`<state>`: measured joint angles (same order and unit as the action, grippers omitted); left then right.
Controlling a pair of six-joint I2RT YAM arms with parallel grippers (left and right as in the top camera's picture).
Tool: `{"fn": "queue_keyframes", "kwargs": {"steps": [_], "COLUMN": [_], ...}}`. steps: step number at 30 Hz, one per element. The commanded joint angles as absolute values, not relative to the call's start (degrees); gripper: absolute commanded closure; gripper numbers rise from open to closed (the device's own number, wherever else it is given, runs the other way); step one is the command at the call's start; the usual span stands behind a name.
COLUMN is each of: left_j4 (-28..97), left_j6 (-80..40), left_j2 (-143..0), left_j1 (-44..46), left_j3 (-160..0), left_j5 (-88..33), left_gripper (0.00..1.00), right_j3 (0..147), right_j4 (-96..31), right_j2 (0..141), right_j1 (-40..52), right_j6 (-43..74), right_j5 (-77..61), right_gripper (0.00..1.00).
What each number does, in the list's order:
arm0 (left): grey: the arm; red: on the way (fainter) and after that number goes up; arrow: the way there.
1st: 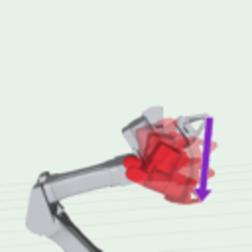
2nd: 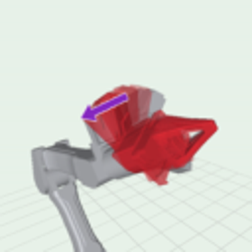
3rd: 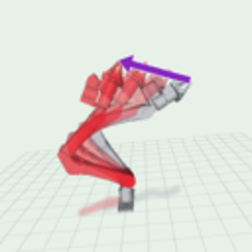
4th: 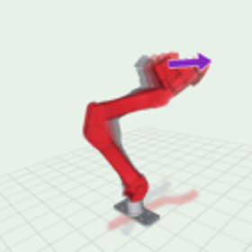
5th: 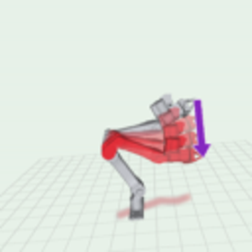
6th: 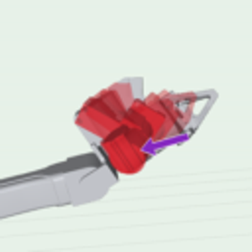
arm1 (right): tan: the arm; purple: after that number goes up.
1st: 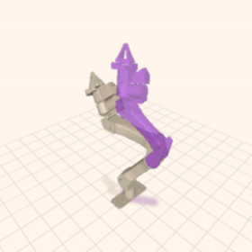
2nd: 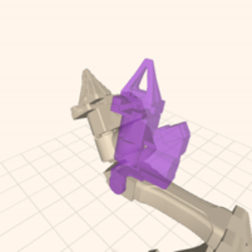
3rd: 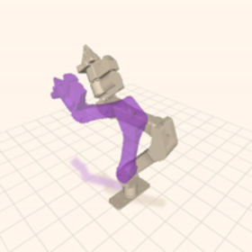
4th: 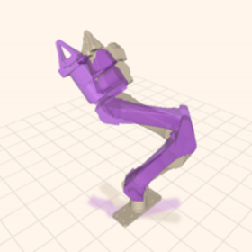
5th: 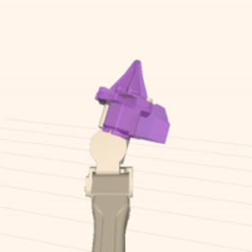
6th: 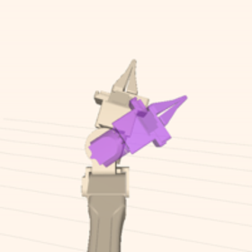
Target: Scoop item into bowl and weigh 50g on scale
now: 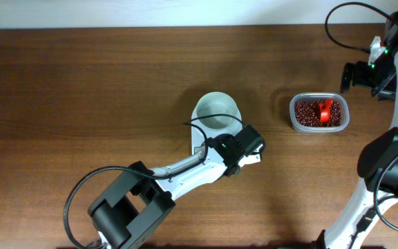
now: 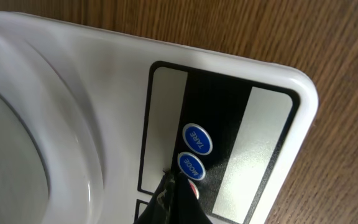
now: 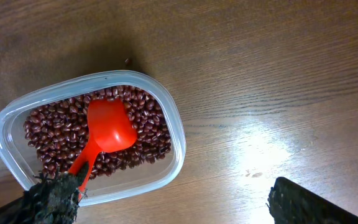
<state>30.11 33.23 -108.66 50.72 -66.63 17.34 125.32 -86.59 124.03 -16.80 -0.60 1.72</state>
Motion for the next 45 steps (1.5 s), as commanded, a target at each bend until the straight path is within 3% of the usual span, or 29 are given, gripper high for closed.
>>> {"fn": "queue_keyframes", "kwargs": {"steps": [1,7,13,20,23,27,34,39,45], "left_j4": [32.01,34.17,49.58,54.22,54.7,49.93,34.81,37.76,48.4], "left_j6": [34.17,36.8,38.72,15.25,7.44,0.14,-2.39,-6.87,-6.87], "left_j2": [-112.29,-112.29,-110.24,-97.3,-92.25,-90.85,-93.78,-97.41,-100.6], "left_j1": [51.29,51.31,51.62,49.91,43.68,25.02,1.41,-5.28,-5.21], "left_j3": [-65.08,-65.14,-75.75,-83.0,-83.0,-82.98,-82.98,-82.98,-82.46], "left_j5": [10.7,7.03,-5.37,-5.1,-2.57,-2.17,-1.69,-1.78,-8.03], "left_gripper": [1.0,1.0,1.0,1.0,1.0,1.0,1.0,1.0,1.0], "right_j3": [126.21,126.21,126.21,126.21,126.21,126.21,126.21,126.21,126.21], "right_j4": [-86.56,-86.56,-86.56,-86.56,-86.56,-86.56,-86.56,-86.56,-86.56], "right_j2": [124.14,124.14,124.14,124.14,124.14,124.14,124.14,124.14,124.14], "right_j1": [-16.53,-16.53,-16.53,-16.53,-16.53,-16.53,-16.53,-16.53,-16.53], "right_j6": [-0.67,-0.67,-0.67,-0.67,-0.64,-0.64,-0.67,-0.64,-0.64], "right_j5": [2.22,2.22,2.2,2.22,2.2,2.2,2.2,2.2,2.22], "right_gripper": [0.01,0.01,0.01,0.01,0.01,0.01,0.01,0.01,0.01]}}
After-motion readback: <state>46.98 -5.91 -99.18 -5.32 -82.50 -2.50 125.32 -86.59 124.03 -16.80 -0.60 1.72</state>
